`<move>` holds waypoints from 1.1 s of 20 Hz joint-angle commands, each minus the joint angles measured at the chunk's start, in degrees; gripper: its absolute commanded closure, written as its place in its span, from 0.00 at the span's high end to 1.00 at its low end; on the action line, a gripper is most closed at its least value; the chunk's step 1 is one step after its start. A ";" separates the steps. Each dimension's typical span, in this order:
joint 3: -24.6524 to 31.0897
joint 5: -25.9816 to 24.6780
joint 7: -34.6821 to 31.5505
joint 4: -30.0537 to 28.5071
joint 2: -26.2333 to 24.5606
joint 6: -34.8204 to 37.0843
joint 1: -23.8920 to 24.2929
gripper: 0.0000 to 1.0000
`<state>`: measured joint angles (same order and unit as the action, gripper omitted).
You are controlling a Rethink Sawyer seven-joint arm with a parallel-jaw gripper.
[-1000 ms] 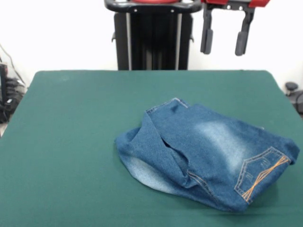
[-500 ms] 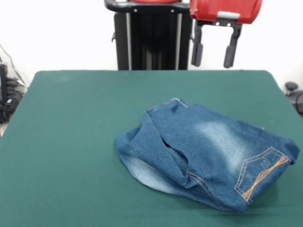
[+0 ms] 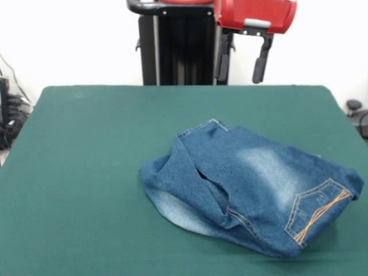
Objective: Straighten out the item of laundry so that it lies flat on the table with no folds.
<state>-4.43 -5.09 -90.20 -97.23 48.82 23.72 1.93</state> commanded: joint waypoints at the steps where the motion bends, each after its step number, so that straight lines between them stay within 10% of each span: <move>1: 0.16 0.14 -13.19 -8.22 -3.21 -3.34 -2.48 1.00; 22: -1.44 3.03 -15.33 -8.97 -7.92 -9.75 -2.89 1.00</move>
<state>-7.36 -4.33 -90.20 -100.07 47.17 17.44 0.85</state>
